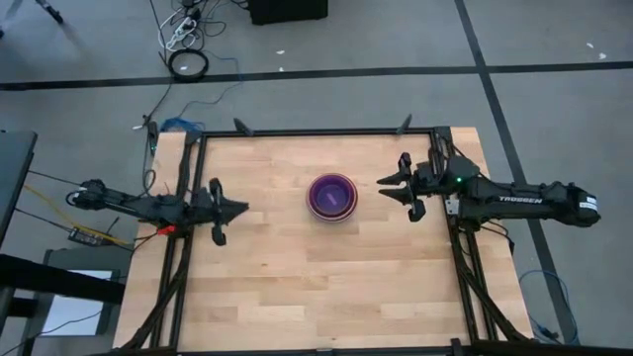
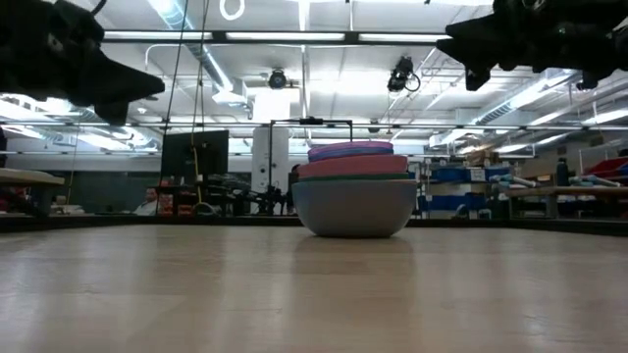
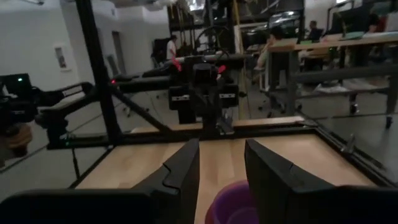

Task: Nest bowls inside each other
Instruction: Return to Home Position

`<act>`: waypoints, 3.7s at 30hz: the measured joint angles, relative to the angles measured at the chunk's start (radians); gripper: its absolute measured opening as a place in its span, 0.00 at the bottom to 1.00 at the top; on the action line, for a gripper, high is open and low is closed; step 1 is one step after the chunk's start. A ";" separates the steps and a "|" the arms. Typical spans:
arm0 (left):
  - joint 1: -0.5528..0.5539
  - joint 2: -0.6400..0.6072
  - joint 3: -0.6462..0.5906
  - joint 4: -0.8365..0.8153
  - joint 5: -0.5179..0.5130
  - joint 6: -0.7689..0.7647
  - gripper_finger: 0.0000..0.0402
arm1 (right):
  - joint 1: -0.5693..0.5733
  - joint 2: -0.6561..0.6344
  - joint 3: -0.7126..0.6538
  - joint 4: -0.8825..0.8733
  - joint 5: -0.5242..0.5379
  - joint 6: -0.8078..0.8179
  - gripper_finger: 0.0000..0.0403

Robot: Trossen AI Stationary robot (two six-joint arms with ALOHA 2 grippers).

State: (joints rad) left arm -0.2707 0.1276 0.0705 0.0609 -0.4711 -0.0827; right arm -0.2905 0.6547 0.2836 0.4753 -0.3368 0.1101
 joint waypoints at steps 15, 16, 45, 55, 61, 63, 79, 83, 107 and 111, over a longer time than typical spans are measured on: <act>0.002 -0.006 -0.062 0.085 0.007 0.050 0.11 | 0.012 0.012 -0.274 0.387 0.008 0.069 0.29; 0.003 -0.006 -0.062 0.087 -0.002 0.059 0.11 | 0.011 0.013 -0.274 0.375 0.008 0.062 0.29; 0.004 -0.004 -0.062 0.108 -0.085 0.045 0.11 | 0.005 -0.311 -0.276 0.579 -0.060 0.202 0.29; 0.004 -0.004 -0.063 0.130 -0.097 0.045 0.11 | 0.005 -0.461 -0.276 0.500 -0.090 0.228 0.29; 0.004 -0.005 -0.063 0.130 -0.103 0.044 0.11 | 0.005 -0.498 -0.276 0.320 -0.105 0.228 0.29; 0.004 -0.005 -0.063 0.130 -0.103 0.044 0.11 | 0.005 -0.499 -0.276 0.205 -0.097 0.212 0.29; 0.004 -0.004 -0.063 0.027 -0.161 0.097 0.11 | 0.029 -0.498 -0.276 -0.355 0.064 -0.053 0.29; 0.004 -0.004 -0.063 0.016 -0.200 0.116 0.11 | 0.029 -0.498 -0.276 -0.375 0.098 -0.055 0.29; 0.004 -0.004 -0.063 0.015 -0.208 0.124 0.11 | 0.029 -0.498 -0.277 -0.357 0.099 0.019 0.29; 0.004 -0.004 -0.063 0.015 -0.209 0.124 0.11 | 0.029 -0.498 -0.277 -0.357 0.099 0.019 0.29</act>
State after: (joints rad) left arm -0.2665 0.1234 0.0074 0.0761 -0.6796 0.0410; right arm -0.2615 0.1566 0.0071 0.1184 -0.2379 0.1295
